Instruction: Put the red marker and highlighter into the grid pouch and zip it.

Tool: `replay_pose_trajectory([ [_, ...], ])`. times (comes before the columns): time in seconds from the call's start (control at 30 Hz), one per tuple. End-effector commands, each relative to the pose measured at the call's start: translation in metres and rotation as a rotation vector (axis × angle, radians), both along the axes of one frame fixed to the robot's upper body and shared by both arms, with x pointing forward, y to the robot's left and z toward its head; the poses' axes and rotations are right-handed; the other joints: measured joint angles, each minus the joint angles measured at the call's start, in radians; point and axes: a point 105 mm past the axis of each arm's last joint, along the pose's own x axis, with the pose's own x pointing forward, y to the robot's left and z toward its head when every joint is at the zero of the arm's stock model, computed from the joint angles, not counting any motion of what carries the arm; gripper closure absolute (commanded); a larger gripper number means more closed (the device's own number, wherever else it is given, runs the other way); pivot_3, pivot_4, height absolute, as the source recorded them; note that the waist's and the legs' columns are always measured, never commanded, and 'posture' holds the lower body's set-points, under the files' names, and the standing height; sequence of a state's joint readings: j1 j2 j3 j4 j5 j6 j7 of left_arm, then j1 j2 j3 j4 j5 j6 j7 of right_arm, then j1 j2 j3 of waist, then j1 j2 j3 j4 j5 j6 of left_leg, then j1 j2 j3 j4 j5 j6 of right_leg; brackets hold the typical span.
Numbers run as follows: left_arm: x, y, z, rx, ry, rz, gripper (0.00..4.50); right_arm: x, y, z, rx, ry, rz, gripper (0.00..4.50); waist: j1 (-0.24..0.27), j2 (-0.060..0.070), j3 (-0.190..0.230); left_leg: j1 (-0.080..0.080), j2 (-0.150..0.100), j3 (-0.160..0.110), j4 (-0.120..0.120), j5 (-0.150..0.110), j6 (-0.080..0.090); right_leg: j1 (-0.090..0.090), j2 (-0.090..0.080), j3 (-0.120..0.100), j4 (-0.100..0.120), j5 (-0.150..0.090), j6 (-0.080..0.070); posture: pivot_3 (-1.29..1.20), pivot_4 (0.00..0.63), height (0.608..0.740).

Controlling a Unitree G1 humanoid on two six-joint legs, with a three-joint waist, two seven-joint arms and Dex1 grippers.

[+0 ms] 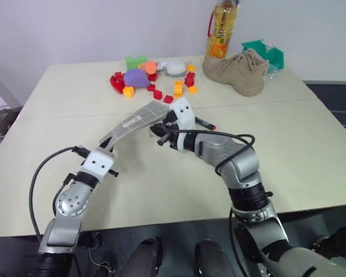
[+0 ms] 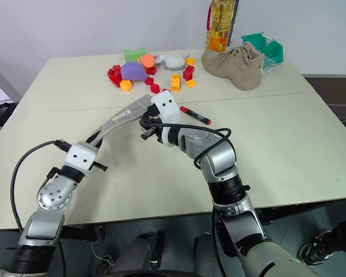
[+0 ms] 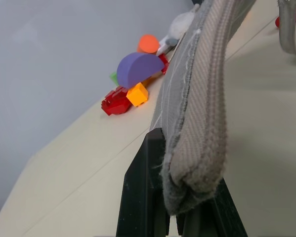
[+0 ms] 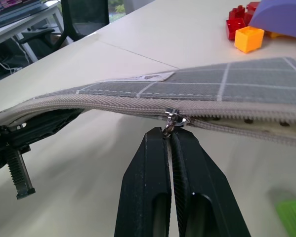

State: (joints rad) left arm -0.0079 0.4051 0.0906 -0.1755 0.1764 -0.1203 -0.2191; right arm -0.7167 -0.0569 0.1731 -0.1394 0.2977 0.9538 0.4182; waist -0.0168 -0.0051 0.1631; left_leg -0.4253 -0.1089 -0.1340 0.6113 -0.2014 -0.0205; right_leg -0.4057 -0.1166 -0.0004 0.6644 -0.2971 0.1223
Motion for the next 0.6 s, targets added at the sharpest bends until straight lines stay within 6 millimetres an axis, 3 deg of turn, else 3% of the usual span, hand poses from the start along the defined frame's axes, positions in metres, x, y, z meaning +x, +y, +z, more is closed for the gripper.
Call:
replay_pose_trajectory([
  [0.03,-0.001,-0.006,0.012,0.010,-0.057,-0.021,4.50,-0.010,0.016,0.013,-0.010,-0.065,0.079,4.46,0.000,0.000,0.000,0.000,0.000,0.000,0.000,0.000,0.000,0.000,0.000,0.000,0.000,0.000,0.000,0.00,0.150,0.740],
  [0.6,-0.006,-0.021,0.007,0.027,-0.041,-0.090,4.50,-0.050,0.057,0.009,-0.112,-0.140,0.358,4.46,-0.001,0.000,0.000,0.000,0.000,0.000,0.000,0.000,0.000,-0.002,0.000,0.000,0.000,0.000,0.000,0.00,0.150,0.740],
])
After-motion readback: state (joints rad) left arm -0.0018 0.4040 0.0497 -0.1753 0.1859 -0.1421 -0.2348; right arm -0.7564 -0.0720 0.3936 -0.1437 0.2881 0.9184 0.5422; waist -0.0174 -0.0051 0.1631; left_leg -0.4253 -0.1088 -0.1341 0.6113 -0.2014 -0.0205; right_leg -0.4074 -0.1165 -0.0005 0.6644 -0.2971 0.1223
